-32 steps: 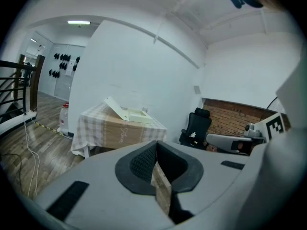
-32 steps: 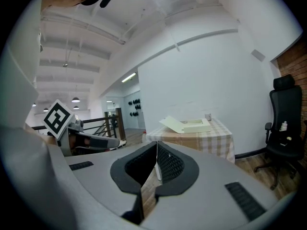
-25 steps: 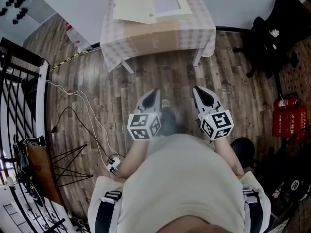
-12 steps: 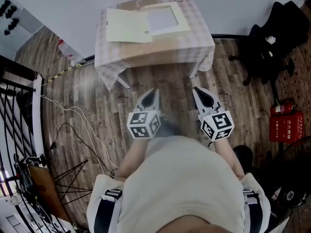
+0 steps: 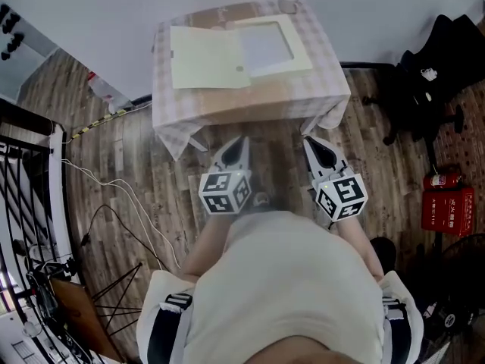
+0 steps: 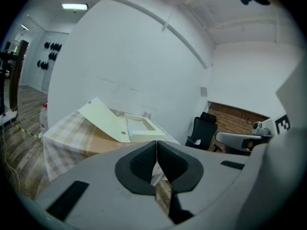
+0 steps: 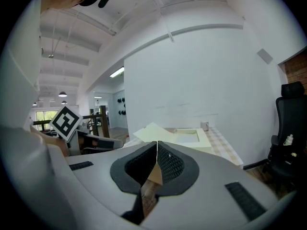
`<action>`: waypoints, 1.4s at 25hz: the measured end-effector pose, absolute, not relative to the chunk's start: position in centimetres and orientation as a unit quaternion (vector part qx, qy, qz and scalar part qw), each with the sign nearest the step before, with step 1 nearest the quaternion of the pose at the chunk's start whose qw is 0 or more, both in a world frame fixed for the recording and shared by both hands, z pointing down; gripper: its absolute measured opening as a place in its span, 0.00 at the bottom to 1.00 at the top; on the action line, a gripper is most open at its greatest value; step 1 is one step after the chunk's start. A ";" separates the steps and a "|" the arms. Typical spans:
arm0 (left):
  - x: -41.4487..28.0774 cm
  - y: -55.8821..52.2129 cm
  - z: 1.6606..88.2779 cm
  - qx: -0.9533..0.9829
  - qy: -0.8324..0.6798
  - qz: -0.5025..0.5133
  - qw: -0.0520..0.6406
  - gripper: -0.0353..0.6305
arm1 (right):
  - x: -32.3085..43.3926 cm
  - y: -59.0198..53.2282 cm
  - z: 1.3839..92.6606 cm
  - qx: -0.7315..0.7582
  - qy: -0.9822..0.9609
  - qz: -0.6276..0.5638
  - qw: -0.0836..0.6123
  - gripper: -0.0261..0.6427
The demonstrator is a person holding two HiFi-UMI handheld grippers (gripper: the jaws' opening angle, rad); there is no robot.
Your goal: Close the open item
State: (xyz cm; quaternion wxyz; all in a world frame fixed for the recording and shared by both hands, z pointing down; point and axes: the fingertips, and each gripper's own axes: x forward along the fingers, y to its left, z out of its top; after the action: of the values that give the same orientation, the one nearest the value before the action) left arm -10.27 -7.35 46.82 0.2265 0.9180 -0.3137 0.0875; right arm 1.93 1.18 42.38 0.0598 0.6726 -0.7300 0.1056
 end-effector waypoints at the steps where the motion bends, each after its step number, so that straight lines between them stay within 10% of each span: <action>1: -10.3 -8.4 46.9 0.918 -0.314 0.088 0.227 0.06 | 2.0 0.2 42.2 0.674 -0.729 0.104 0.059 0.04; 32: -9.9 -25.6 55.1 0.871 -0.404 0.100 0.259 0.06 | 9.0 -17.7 43.7 0.609 -0.783 0.111 0.052 0.04; 35: -9.7 -27.4 56.9 0.852 -0.430 0.106 0.280 0.18 | 10.6 -19.5 43.6 0.595 -0.794 0.112 0.058 0.04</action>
State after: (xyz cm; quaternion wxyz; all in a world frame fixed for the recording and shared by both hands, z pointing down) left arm -9.74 -27.43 56.88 0.2797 0.8517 -0.4304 0.1057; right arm 10.57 -19.48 43.57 0.0578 0.5948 -0.7940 0.1118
